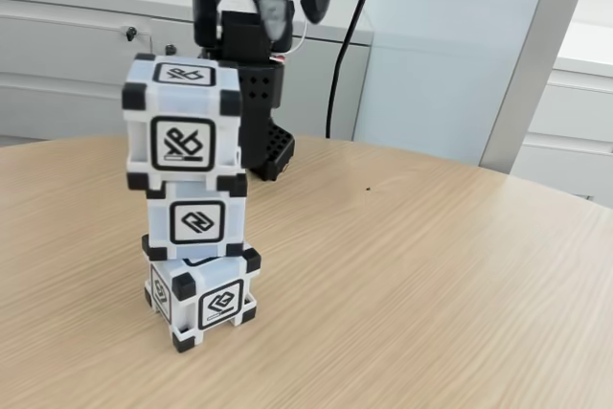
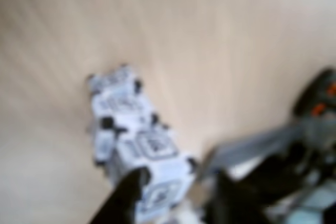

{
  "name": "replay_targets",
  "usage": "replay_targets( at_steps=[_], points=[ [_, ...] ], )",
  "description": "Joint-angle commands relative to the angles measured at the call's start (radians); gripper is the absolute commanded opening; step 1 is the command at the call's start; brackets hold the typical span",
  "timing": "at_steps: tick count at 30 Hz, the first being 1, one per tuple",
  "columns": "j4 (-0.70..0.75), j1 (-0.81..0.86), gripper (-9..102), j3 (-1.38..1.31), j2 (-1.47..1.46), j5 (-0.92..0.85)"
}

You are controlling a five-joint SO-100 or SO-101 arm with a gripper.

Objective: Stack cubes from left to right.

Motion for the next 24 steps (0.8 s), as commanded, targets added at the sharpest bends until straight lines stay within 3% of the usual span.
replay_targets(
  at_steps=[1, 5, 12, 24],
  points=[
    [0.080, -0.077, 0, -0.020, 0.069, 0.011],
    [0.037, -0.184, 0, -0.008, 0.169, 0.005],
    [-0.184, -0.273, 0, 0.075, 0.371, -0.011],
    [-0.526, -0.256, 0, 0.695, 0.416, 0.014]
  ],
)
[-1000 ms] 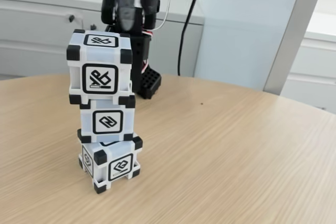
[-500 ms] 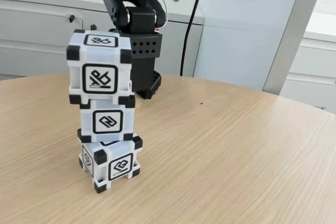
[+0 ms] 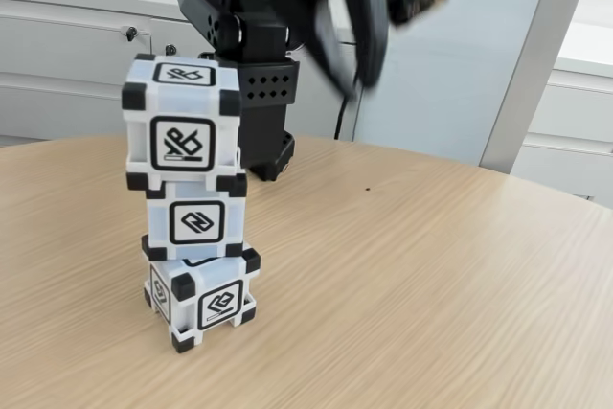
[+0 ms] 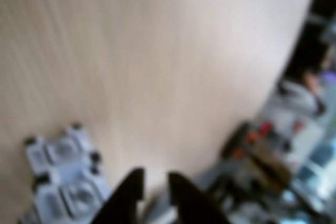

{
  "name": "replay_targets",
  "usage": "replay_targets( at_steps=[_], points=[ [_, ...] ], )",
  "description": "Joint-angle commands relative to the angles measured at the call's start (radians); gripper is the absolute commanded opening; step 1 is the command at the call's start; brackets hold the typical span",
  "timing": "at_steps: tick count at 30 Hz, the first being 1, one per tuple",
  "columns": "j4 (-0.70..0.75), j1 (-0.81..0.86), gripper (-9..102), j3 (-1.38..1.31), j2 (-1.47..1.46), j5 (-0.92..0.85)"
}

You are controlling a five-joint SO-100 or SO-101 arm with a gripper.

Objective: Stack cubes from left to right.

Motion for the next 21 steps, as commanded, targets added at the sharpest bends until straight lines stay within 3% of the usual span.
replay_targets(
  at_steps=[1, 7, 21],
  points=[
    [-0.069, 0.006, 0, 0.121, 0.003, 0.043],
    [-0.081, 0.008, 0, 0.239, 0.003, 0.135],
    [-0.069, 0.008, 0, 0.256, 0.003, 0.153]
  ],
)
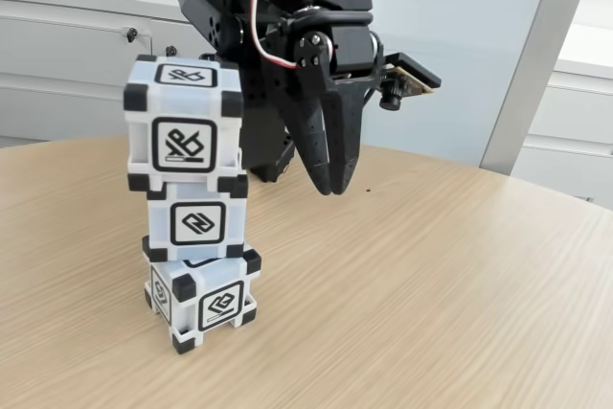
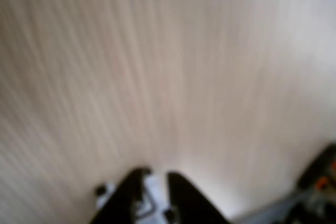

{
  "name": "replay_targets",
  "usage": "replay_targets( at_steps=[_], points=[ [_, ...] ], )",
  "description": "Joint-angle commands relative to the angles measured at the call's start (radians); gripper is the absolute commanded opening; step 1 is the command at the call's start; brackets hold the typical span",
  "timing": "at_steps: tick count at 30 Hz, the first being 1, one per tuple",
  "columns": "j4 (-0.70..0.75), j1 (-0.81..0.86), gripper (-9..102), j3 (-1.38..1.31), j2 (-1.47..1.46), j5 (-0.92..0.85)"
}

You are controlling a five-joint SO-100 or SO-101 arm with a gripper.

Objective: Stack cubes from left to right.

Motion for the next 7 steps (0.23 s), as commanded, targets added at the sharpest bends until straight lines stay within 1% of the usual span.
replay_targets(
  at_steps=[1, 7],
  points=[
    [-0.005, 0.008, 0, -0.005, 0.006, 0.014],
    [-0.003, 0.008, 0, -0.005, 0.006, 0.023]
  ],
)
